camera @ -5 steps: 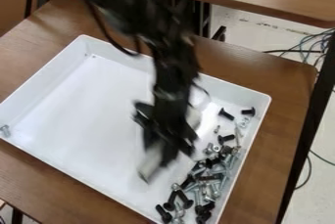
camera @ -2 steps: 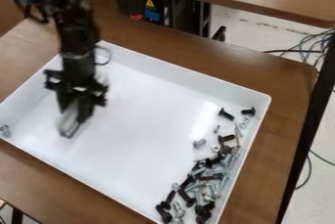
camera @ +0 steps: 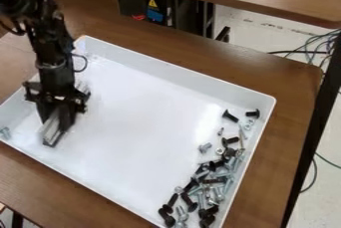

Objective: Sweep into pile

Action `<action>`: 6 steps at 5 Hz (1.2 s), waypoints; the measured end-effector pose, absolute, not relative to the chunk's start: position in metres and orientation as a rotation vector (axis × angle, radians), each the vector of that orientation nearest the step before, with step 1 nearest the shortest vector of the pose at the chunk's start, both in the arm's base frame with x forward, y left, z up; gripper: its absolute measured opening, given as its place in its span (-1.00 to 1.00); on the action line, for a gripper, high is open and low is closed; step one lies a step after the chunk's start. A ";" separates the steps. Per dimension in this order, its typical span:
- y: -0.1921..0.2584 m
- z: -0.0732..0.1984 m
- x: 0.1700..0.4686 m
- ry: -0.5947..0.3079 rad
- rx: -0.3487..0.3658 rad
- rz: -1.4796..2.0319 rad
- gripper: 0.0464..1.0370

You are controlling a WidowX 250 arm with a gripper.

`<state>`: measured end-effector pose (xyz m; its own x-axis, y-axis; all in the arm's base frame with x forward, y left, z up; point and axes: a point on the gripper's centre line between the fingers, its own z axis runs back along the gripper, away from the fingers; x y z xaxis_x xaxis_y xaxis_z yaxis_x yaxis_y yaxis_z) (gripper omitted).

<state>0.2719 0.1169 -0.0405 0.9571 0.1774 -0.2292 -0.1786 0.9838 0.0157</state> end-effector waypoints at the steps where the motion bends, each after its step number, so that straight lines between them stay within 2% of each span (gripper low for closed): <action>1: 0.114 -0.042 0.275 0.207 -0.031 0.169 0.39; 2: 0.108 -0.040 0.271 0.211 -0.031 0.155 0.90; 3: 0.097 -0.009 0.274 0.231 0.049 0.120 0.95; 4: 0.056 0.018 0.285 0.215 0.140 0.002 0.93; 5: 0.015 0.025 0.292 0.197 0.121 -0.122 0.92; 6: -0.030 0.030 0.304 0.189 0.028 -0.228 0.92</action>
